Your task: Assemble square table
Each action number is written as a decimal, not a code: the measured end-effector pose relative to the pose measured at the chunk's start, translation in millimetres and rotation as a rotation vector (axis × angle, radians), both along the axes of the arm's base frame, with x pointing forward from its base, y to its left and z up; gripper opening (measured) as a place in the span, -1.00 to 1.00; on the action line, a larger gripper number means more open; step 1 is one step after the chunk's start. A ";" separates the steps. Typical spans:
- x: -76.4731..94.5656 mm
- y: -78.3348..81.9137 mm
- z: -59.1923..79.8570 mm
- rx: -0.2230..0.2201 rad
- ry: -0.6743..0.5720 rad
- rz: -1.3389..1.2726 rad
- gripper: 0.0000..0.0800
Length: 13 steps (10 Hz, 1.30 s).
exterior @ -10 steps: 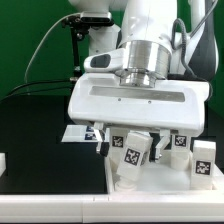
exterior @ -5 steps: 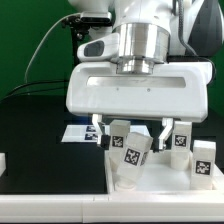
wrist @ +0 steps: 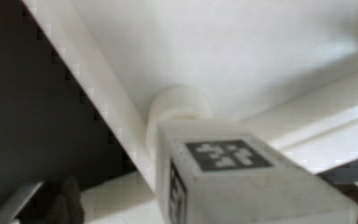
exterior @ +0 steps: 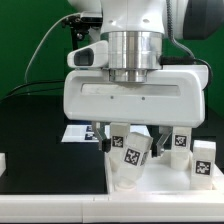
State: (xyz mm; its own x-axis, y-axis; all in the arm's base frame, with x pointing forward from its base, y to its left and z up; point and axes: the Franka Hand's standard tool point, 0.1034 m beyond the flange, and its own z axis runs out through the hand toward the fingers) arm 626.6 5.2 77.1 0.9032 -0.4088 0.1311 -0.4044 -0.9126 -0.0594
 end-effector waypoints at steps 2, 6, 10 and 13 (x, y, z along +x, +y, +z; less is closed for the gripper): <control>0.3 -0.7 -0.5 0.001 -0.005 -0.030 0.55; 0.2 -0.6 -0.8 0.030 -0.005 -0.213 -0.29; 1.7 -9.1 -0.6 0.129 0.014 -0.743 -0.29; 3.2 -14.2 -1.4 0.281 0.031 -1.165 -0.29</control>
Offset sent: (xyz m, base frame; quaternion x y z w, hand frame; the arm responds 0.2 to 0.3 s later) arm 0.0000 0.0000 0.0000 0.0000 0.0000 0.0650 0.9979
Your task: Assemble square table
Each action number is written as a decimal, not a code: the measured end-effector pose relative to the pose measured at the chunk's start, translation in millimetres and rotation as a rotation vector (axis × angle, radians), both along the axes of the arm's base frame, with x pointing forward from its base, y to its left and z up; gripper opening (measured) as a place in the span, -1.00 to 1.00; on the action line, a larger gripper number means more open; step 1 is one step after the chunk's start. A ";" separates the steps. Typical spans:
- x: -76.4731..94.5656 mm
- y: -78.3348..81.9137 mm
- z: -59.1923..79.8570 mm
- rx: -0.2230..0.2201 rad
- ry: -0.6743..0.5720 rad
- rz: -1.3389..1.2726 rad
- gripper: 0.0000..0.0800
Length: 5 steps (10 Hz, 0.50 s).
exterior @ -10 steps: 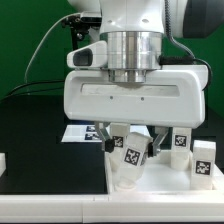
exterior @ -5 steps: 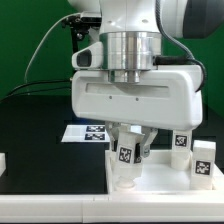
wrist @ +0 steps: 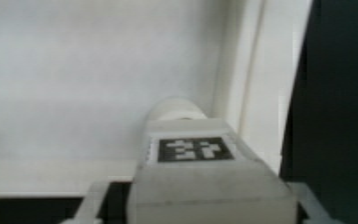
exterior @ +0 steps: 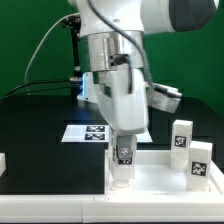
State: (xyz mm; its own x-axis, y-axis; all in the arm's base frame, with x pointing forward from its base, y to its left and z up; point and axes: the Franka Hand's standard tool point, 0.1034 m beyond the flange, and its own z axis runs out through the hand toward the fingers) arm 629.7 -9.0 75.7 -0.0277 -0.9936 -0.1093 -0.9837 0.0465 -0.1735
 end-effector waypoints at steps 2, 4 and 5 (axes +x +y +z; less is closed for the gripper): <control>0.1 -7.1 -0.2 0.027 0.006 -0.104 -0.29; -0.1 -6.5 -0.9 0.028 0.009 -0.117 0.10; -0.6 -7.1 -0.6 0.002 0.005 -0.010 0.10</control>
Offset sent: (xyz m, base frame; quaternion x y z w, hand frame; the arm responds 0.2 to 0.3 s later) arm 0.0000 0.0000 0.0000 0.0000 0.0000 0.0000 1.0000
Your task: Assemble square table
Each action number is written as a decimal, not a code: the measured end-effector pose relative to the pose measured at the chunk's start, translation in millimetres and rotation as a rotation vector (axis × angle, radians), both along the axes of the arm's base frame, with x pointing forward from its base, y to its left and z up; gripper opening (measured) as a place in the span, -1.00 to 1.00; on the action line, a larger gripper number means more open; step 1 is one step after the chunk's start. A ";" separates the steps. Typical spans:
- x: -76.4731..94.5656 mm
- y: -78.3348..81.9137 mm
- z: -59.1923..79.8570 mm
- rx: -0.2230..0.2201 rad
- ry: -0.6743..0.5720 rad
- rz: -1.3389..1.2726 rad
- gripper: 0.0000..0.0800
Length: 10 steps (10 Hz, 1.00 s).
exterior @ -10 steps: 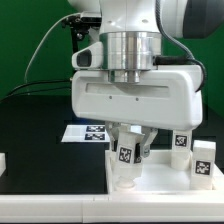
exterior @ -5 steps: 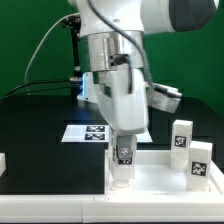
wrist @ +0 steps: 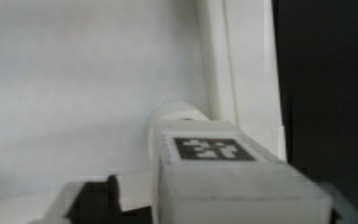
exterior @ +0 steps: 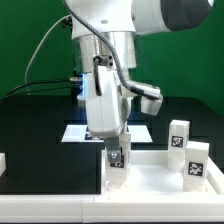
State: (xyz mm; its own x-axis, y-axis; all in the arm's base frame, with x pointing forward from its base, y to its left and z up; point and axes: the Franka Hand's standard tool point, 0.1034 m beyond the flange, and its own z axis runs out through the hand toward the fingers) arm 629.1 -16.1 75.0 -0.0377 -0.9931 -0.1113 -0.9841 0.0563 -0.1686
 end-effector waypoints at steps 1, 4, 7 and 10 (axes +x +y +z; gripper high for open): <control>0.4 1.5 3.5 -0.036 -0.012 0.180 0.42; -1.4 9.3 16.1 -0.098 -0.065 0.411 0.61; -2.2 2.3 13.4 -0.157 -0.074 0.668 0.62; 5.4 3.7 6.8 -0.236 -0.072 1.165 0.62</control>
Offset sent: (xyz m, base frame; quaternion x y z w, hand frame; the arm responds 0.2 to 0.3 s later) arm -0.0273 0.0039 0.0180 0.0337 0.0598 -0.0800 0.9944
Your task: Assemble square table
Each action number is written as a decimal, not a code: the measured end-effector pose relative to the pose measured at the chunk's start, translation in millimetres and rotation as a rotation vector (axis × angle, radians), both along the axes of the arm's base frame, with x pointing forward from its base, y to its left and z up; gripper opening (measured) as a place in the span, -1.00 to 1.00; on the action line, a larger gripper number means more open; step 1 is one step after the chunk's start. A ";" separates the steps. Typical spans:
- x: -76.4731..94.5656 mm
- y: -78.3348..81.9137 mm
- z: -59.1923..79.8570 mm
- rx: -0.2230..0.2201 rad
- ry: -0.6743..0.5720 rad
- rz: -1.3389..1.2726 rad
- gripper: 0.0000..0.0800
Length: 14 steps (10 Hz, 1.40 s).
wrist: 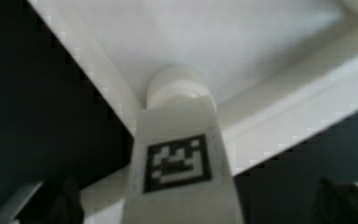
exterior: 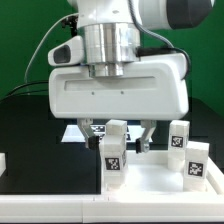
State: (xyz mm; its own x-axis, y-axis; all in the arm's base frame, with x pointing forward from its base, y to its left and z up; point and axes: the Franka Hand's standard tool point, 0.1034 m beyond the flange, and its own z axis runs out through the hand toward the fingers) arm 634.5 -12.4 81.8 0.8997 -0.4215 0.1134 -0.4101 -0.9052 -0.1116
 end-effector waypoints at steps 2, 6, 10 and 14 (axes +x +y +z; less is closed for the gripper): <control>4.3 3.8 -0.8 -0.005 -0.012 0.016 0.62; 4.1 2.9 -1.4 0.015 -0.005 -0.114 0.04; -0.5 8.0 -3.9 0.093 0.029 -0.669 -0.29; -1.7 7.4 -4.9 0.255 0.089 -1.193 -0.29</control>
Offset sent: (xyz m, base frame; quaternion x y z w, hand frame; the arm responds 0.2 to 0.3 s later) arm 0.0000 0.0000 0.0000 0.0000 0.0000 0.0650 0.9979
